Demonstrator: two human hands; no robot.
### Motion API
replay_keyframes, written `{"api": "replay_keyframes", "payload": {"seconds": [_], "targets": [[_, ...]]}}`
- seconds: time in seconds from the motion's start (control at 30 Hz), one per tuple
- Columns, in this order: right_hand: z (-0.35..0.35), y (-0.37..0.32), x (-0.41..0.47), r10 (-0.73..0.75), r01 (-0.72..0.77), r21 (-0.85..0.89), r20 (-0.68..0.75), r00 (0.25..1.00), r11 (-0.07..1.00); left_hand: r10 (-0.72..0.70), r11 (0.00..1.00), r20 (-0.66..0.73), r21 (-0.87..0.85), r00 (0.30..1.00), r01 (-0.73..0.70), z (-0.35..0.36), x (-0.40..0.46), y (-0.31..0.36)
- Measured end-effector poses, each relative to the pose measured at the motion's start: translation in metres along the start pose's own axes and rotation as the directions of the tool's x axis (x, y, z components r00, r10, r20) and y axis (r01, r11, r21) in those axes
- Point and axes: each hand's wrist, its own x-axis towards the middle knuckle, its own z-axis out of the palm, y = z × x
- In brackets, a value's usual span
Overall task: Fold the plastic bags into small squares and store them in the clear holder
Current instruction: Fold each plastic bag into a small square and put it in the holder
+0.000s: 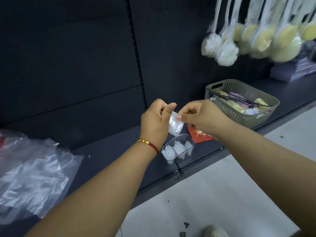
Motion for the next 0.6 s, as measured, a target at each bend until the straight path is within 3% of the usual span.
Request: {"api": "replay_keyframes", "payload": {"seconds": [0.17, 0.3, 0.47, 0.6], "targets": [[0.001, 0.058, 0.041, 0.101, -0.116, -0.11, -0.132, 0.986, 0.987, -0.119, 0.985, 0.193, 0.149, 0.974, 0.091, 0.035, 0.01, -0.052], [0.014, 0.121, 0.069, 0.214, -0.289, -0.244, -0.293, 0.932, 0.926, -0.24, 0.886, 0.38, 0.461, 0.893, 0.042, 0.06, 0.0, -0.112], [0.041, 0.181, 0.082, 0.307, -0.402, -0.34, -0.3, 0.903, 0.85, -0.424, 0.756, 0.52, 0.654, 0.742, -0.026, 0.087, -0.024, -0.171], [0.059, 0.213, 0.09, 0.348, -0.454, -0.423, -0.305, 0.886, 0.785, -0.467, 0.711, 0.578, 0.695, 0.668, -0.104, 0.109, -0.035, -0.2]]}}
